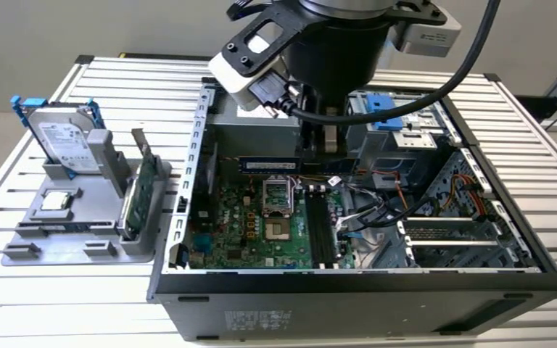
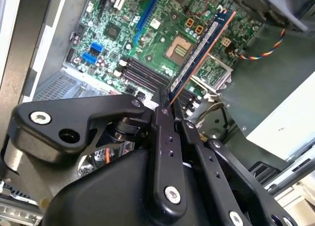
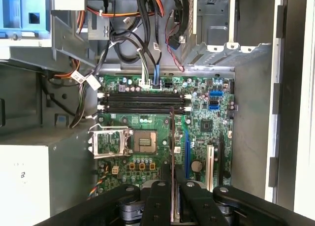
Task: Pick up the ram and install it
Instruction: 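Pick up the ram and move it above insertion slot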
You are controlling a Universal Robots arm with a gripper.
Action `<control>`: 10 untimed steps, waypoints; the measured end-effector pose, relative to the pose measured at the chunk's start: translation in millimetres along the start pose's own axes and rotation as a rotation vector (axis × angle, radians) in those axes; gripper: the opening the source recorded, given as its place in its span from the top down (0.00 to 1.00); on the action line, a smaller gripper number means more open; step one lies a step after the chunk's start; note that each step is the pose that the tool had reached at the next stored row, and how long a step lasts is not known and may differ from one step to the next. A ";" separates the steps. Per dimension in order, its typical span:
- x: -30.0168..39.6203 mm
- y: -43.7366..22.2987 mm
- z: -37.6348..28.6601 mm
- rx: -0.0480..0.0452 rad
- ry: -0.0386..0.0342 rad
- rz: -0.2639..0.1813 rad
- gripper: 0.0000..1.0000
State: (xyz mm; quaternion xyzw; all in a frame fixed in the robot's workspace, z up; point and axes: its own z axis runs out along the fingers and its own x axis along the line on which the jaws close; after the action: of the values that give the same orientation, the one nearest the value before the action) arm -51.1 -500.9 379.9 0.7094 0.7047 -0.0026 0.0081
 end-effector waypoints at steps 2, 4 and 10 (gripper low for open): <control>0.0 2.6 0.1 0.0000 0.0000 0.000 1.00; 0.0 5.3 0.0 0.0000 0.0000 0.000 1.00; 0.1 13.1 0.1 0.0000 0.0000 0.000 1.00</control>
State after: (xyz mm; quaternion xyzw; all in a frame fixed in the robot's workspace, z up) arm -38.0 -500.9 379.9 0.7094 0.7047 -0.0026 0.0081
